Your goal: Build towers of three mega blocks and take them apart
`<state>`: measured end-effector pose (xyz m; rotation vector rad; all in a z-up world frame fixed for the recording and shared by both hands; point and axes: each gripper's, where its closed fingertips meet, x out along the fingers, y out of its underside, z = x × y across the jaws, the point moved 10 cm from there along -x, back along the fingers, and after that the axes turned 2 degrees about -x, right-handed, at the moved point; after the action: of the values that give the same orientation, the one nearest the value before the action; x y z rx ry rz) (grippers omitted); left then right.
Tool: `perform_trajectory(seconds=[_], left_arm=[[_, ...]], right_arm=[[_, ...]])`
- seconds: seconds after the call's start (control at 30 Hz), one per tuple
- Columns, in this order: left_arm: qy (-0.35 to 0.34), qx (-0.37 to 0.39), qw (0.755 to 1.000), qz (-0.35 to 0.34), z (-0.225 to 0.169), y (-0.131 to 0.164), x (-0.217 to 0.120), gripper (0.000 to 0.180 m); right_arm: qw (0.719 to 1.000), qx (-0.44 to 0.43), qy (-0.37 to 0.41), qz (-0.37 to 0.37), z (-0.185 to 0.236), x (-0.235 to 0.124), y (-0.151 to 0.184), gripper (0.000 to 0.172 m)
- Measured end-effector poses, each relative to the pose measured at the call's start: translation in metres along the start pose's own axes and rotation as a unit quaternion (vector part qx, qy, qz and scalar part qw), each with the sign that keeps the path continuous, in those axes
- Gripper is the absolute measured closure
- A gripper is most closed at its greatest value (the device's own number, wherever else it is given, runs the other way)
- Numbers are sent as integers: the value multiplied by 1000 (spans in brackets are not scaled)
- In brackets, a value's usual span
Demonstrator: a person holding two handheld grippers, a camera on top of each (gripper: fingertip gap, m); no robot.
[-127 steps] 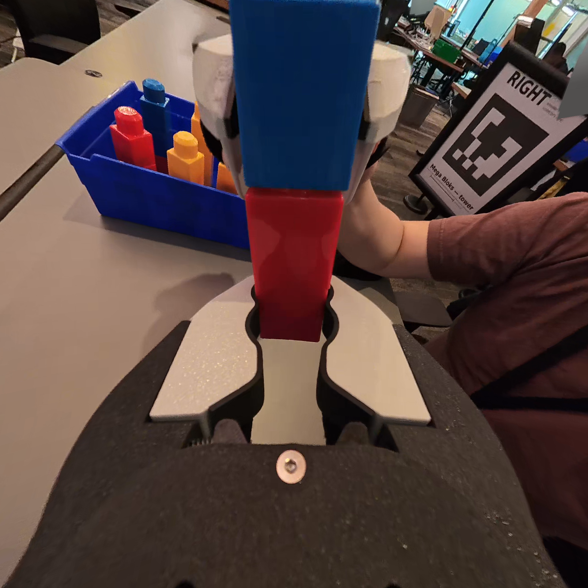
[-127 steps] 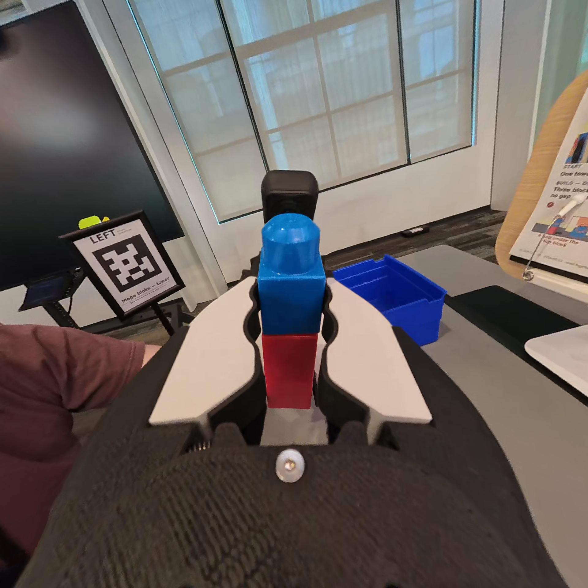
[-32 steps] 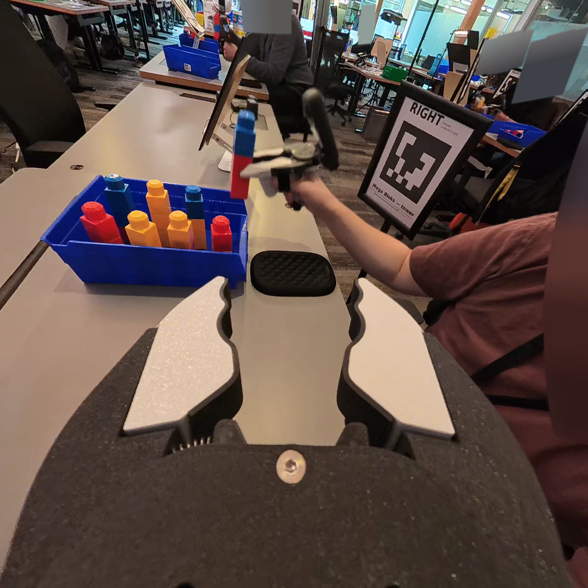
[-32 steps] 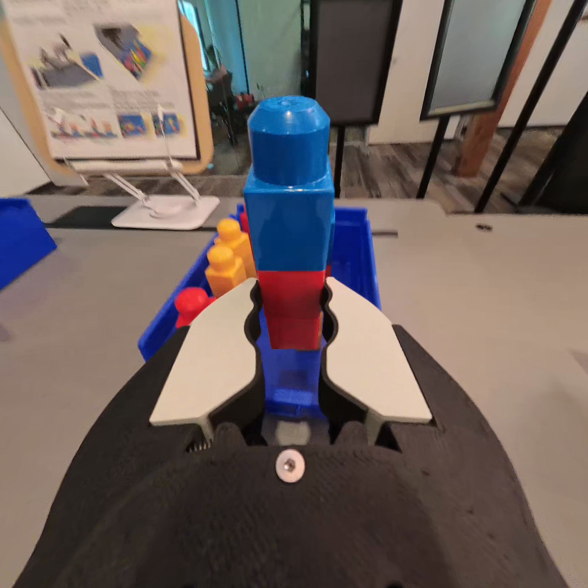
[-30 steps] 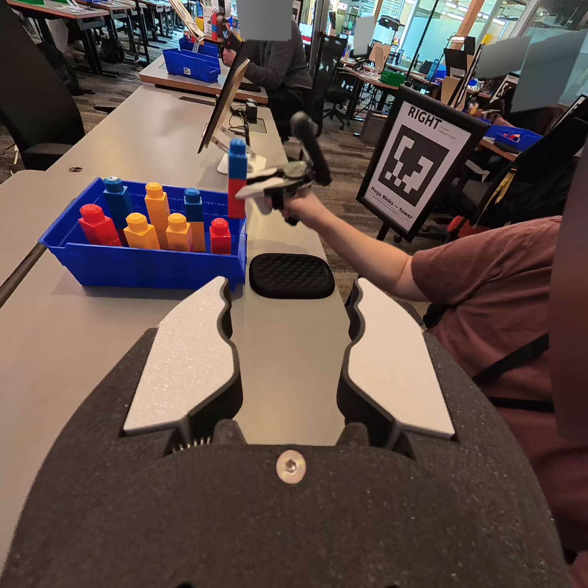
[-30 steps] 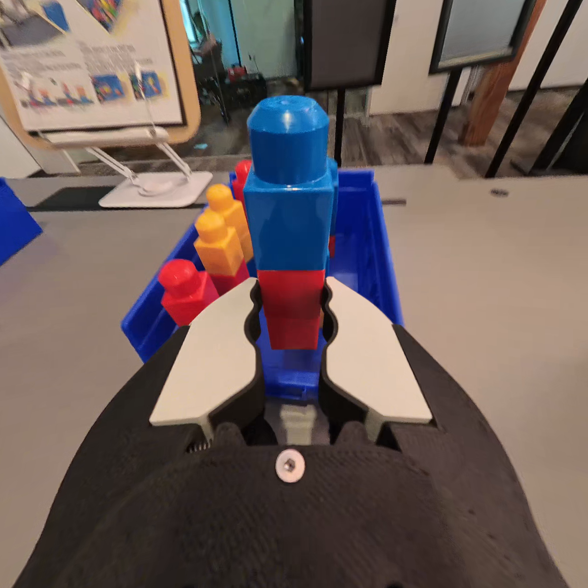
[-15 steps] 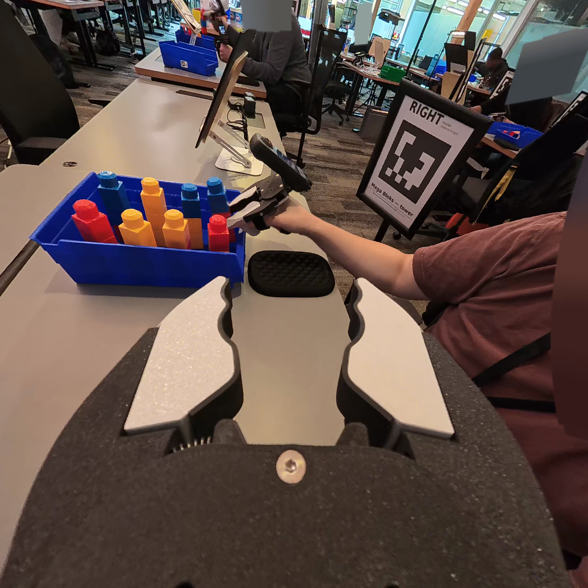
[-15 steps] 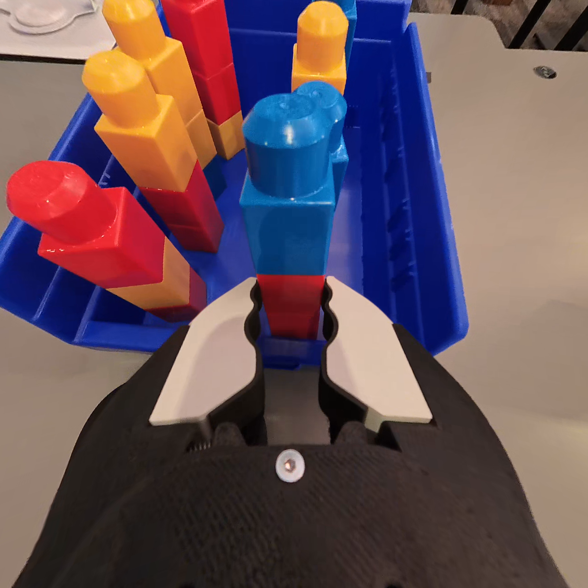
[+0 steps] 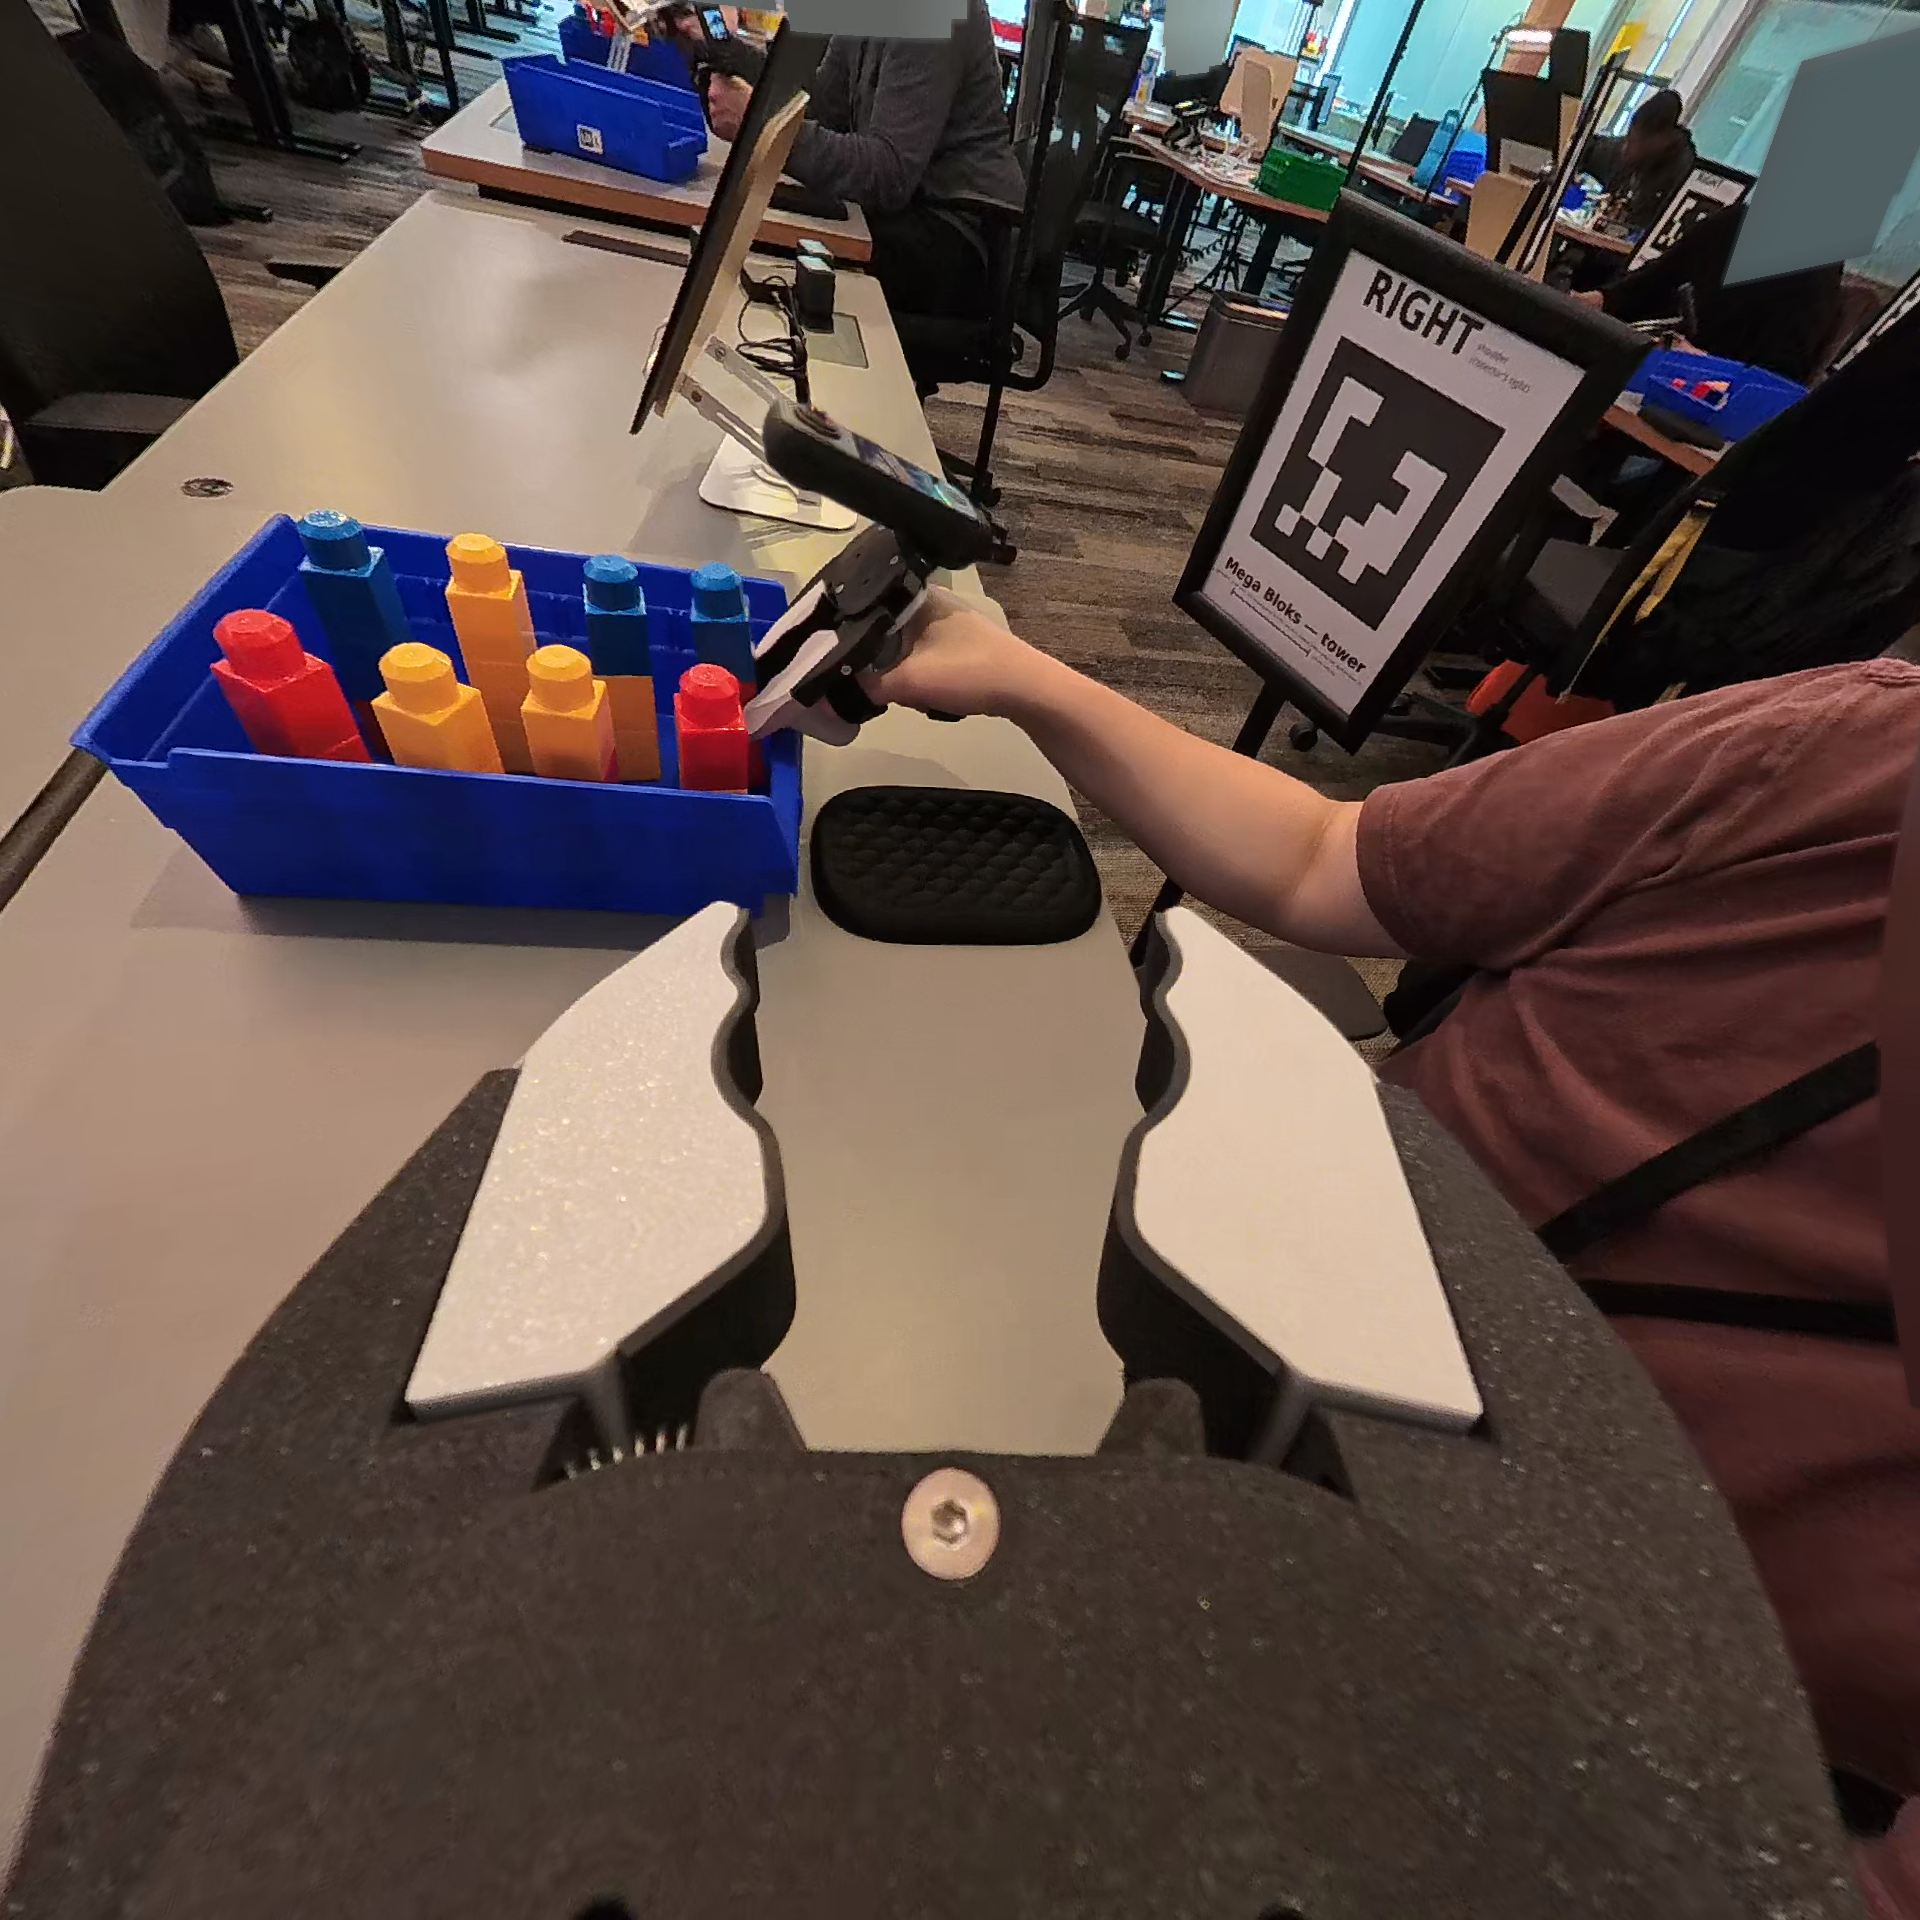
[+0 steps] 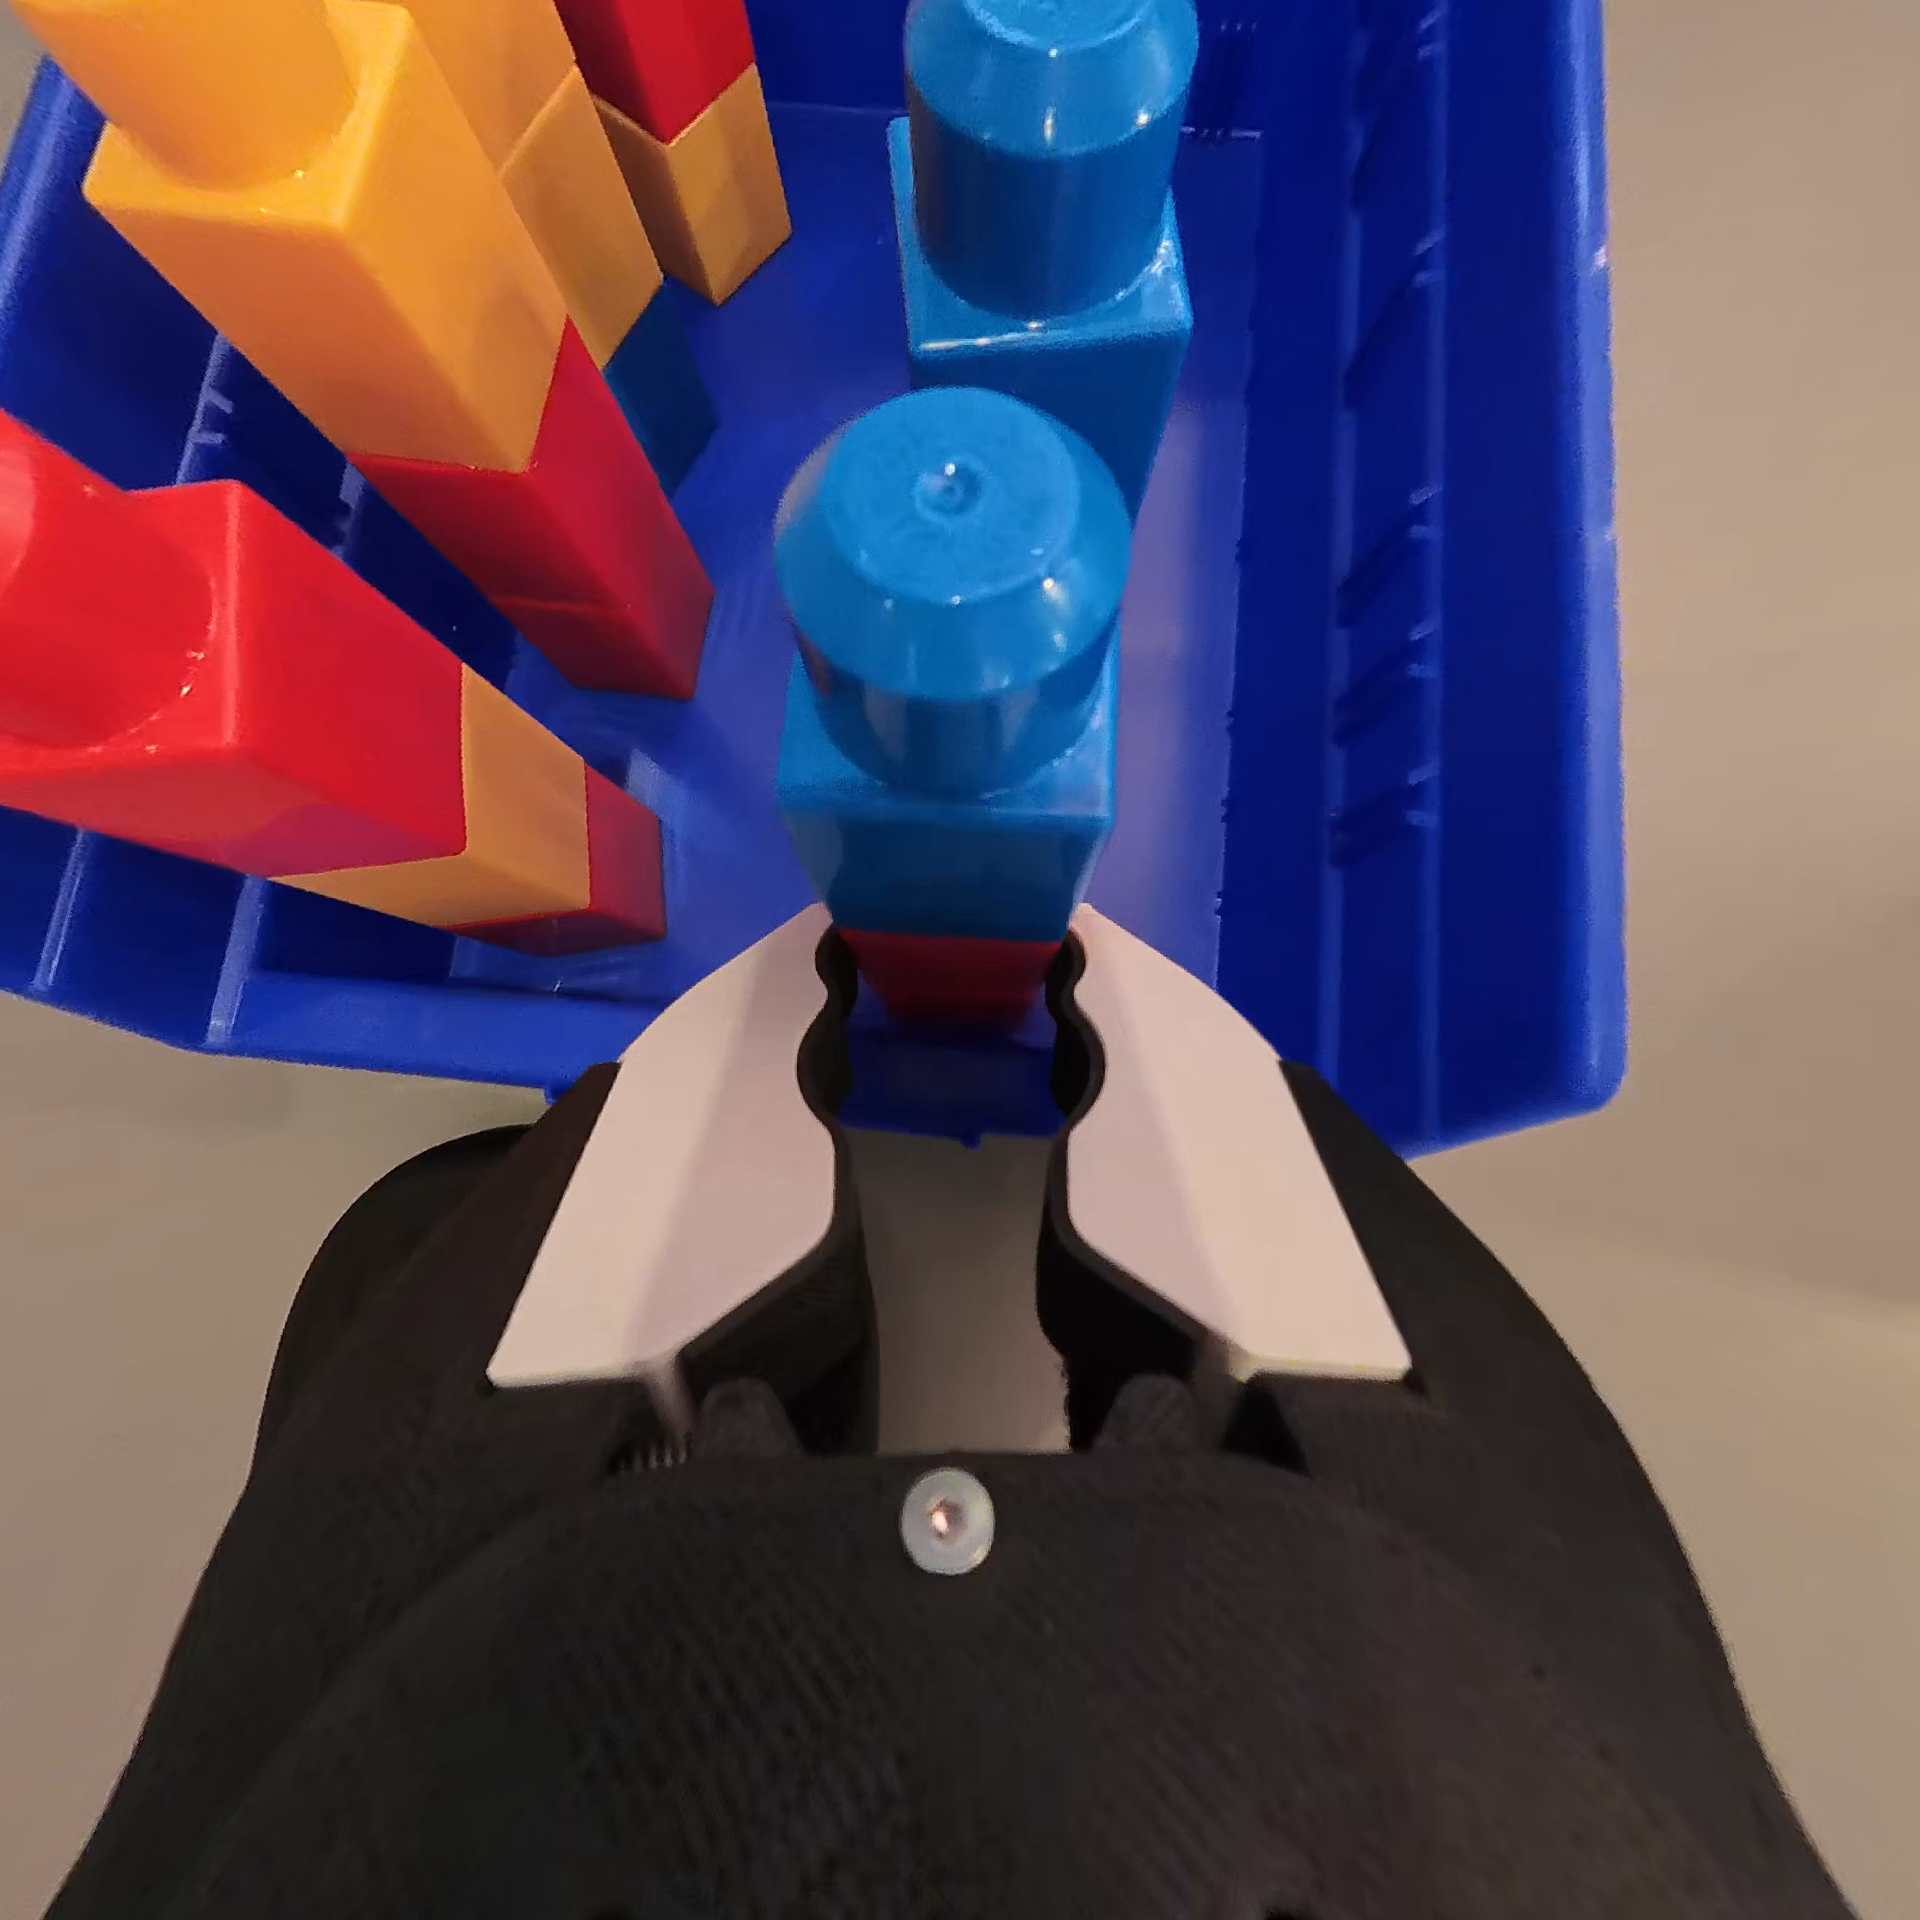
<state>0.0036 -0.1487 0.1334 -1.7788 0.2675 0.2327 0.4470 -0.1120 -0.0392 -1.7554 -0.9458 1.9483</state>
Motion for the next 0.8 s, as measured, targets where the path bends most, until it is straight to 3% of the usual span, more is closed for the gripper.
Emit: perform_trajectory(seconds=[0.57,0.67,0.8], left_arm=[[1,-4,1000,5,2,1,2,110],[-4,-3,1000,3,1,1,-3,109],[-27,-4,999,-19,0,-1,-23,108]], right_arm=[[999,-9,17,25,-3,5,-7,133],[1000,-6,9,8,1,-12,-2,123],[998,-7,-54,-32,13,-76,7,119]])
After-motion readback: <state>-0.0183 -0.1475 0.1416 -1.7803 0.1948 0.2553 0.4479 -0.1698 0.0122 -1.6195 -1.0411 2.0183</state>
